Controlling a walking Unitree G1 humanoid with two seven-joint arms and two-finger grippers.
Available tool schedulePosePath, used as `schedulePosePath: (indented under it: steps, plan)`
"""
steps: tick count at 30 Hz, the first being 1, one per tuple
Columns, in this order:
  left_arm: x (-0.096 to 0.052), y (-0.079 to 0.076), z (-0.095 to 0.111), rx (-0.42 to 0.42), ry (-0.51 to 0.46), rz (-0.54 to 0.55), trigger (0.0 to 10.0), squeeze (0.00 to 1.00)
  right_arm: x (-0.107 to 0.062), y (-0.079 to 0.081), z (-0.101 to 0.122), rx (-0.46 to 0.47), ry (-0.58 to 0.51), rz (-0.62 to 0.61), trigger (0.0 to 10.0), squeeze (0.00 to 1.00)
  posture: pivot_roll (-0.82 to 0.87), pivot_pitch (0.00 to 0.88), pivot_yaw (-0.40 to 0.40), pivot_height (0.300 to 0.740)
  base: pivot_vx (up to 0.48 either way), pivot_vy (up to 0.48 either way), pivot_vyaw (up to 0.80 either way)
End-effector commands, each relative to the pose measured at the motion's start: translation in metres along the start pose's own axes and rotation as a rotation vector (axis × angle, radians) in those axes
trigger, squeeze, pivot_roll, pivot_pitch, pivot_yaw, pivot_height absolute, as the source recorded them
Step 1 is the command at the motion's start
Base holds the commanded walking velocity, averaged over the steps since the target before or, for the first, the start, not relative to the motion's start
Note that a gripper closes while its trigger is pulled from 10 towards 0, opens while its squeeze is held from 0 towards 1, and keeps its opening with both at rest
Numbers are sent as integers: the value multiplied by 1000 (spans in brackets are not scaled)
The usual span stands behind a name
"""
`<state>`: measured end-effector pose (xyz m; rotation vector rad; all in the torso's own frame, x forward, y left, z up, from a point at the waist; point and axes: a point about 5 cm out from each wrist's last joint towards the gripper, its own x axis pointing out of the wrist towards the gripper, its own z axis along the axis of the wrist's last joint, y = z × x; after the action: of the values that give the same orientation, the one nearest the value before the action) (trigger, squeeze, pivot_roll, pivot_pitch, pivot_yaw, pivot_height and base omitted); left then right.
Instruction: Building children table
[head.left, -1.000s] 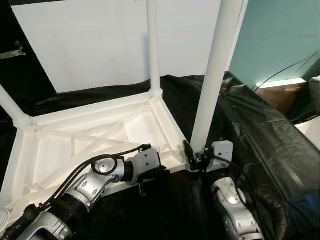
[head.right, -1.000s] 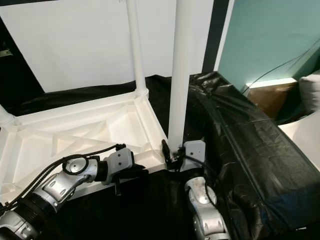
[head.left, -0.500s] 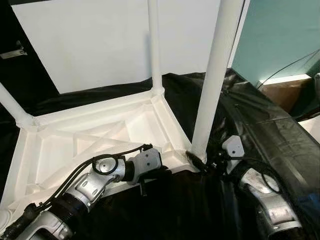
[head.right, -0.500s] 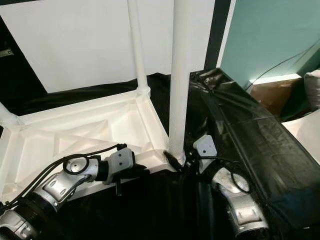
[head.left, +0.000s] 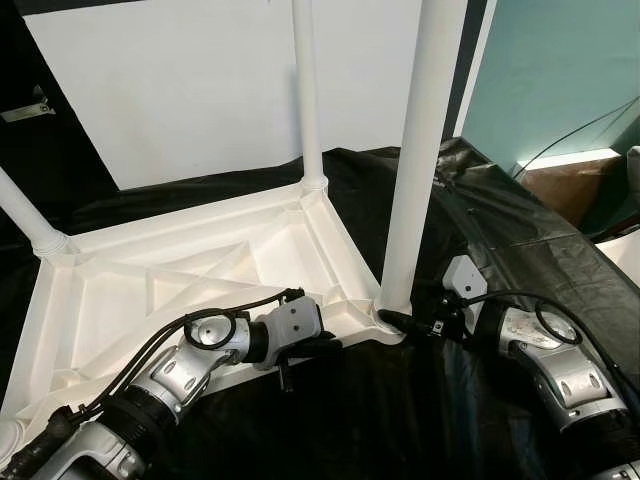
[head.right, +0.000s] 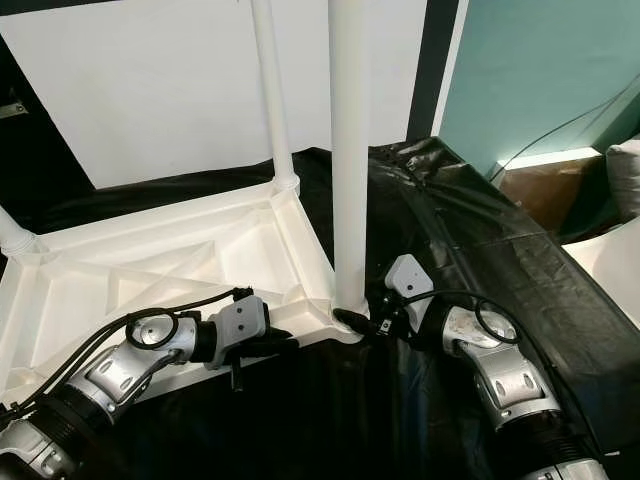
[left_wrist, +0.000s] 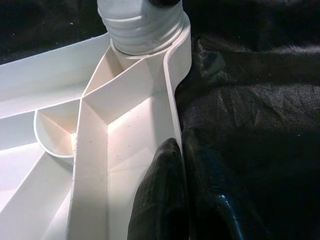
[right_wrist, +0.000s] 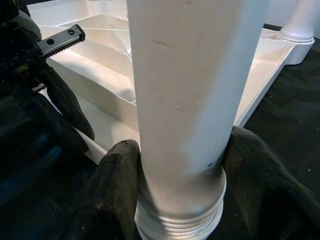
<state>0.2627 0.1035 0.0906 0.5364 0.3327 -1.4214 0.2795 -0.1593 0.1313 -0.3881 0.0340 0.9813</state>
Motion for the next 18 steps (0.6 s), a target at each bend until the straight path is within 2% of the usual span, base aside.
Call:
schedulePosePath:
  steps: [1,6,7,8,9,11,12,13,14,15,17,18]
  plan:
    - [1,-45,-51,-158,207,-326,10000,0,-15,-17,-8,-29,92,-73,0,0,-39,0,33,740,0,0,0]
    - [0,-46,-52,-161,211,-330,10000,0,-16,-14,-12,39,94,-61,0,0,-40,4,35,740,0,0,0]
    - [0,-47,-52,-162,211,-331,10000,0,-14,-6,-15,93,83,-57,0,0,-40,6,35,740,0,0,0]
    - [0,-47,-52,-162,211,-331,10000,0,-14,-6,-15,93,83,-57,0,0,-40,6,35,740,0,0,0]
    - [0,-47,-52,-163,211,-332,10000,0,-8,7,-17,147,58,-60,0,0,-38,7,34,740,0,0,0]
    - [0,-47,-52,-163,211,-332,10000,0,-8,7,-17,147,58,-60,0,0,-38,7,34,740,0,0,0]
    - [1,-48,-52,-163,211,-333,10000,0,1,18,-16,218,1,-147,0,0,-38,7,32,740,0,0,0]
    - [1,-48,-52,-163,211,-333,10000,0,1,18,-16,218,1,-147,0,0,-38,7,32,740,0,0,0]
    - [1,-48,-52,-164,210,-333,10000,0,8,25,-17,302,-69,-428,0,0,-34,10,30,740,0,0,0]
    - [1,-48,-52,-165,209,-333,10000,0,9,27,-18,366,-100,-640,0,0,-32,11,29,740,0,0,0]
    - [1,-48,-52,-165,209,-333,10000,0,9,27,-18,366,-100,-640,0,0,-32,11,29,740,0,0,0]
    - [2,-48,-52,-166,209,-333,10000,0,6,30,-22,407,-89,-840,0,0,-31,12,28,740,0,0,0]
